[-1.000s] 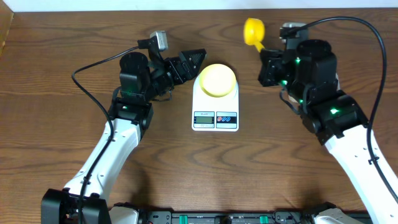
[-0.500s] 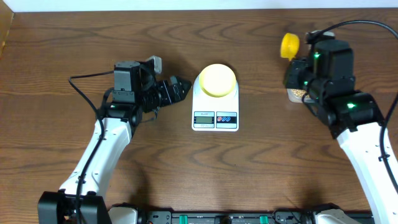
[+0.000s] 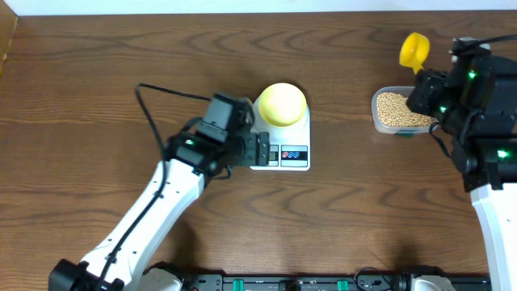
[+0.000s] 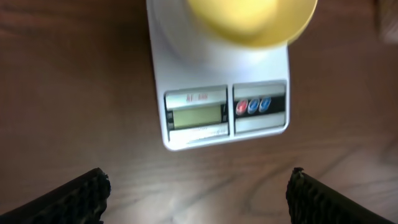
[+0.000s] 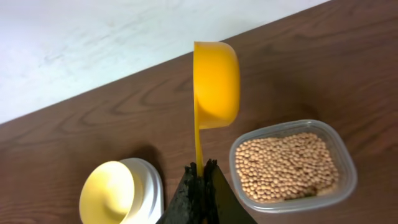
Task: Scoop item into bowl and weigh 50g on scale
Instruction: 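Move the left gripper to the scale's front buttons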
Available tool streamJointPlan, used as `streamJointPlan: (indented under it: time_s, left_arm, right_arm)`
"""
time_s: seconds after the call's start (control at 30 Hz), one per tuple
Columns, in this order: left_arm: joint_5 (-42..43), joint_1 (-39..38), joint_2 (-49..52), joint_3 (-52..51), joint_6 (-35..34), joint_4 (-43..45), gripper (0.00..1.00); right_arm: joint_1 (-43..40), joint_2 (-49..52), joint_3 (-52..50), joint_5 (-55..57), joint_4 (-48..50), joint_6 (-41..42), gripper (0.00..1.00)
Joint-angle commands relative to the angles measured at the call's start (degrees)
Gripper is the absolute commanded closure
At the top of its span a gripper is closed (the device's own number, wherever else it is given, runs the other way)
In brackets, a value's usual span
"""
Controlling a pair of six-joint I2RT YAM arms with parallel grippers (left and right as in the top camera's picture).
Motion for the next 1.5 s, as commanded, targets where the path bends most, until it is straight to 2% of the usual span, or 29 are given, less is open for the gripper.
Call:
streamJointPlan:
  time_s: [0.0,0.17,0.33,0.7,0.97,1.1,1.37,1.47]
  left_arm:
    - [-4.0,-2.4,1.7,-0.1,0.9,-1.0,0.07]
    - [-6.3,-2.9,4.8,-0.5,-7.0,1.8,0.07]
    - [-6.4,-3.1,10.3,-0.5,-12.5,4.7,0.07]
    - [-6.4,-3.3,19.3,-0.5,-9.6,9.6,0.07]
    - [-5.5,-3.3,20.5,-0.5,-9.5,11.0,0.07]
    - [-1.7,-3.3,20.5,-0.5,-8.9,11.0,0.07]
    - [-2.0,-5.5,20.5,-0.6,-7.4,11.8,0.07]
    - [-4.9,-7.1,20.5,-0.6,-7.7,12.3,0.07]
  right_arm:
    - [-3.9,-1.1,0.6,-0.7,-0.2,-0.2,0.99]
    - [-8.6,-1.4,0.5,-5.6,-0.6,-0.2,0.99]
    - [-9.1,-1.4,0.5,-5.8,-1.8,-0.2,0.99]
    - [-9.1,-1.4,0.5,-5.6,-1.9,-0.9,0.99]
    - [-9.1,-1.4,0.5,-5.6,-1.7,-0.9,0.99]
    - [-9.1,-1.4,0.5,-5.6,-1.7,-0.9,0.99]
    - [-9.1,-1.4,0.5,-5.6,-2.0,-0.9,0.99]
    - [-9.1,-1.4,0.5,-5.6,-2.3,-0.9,0.99]
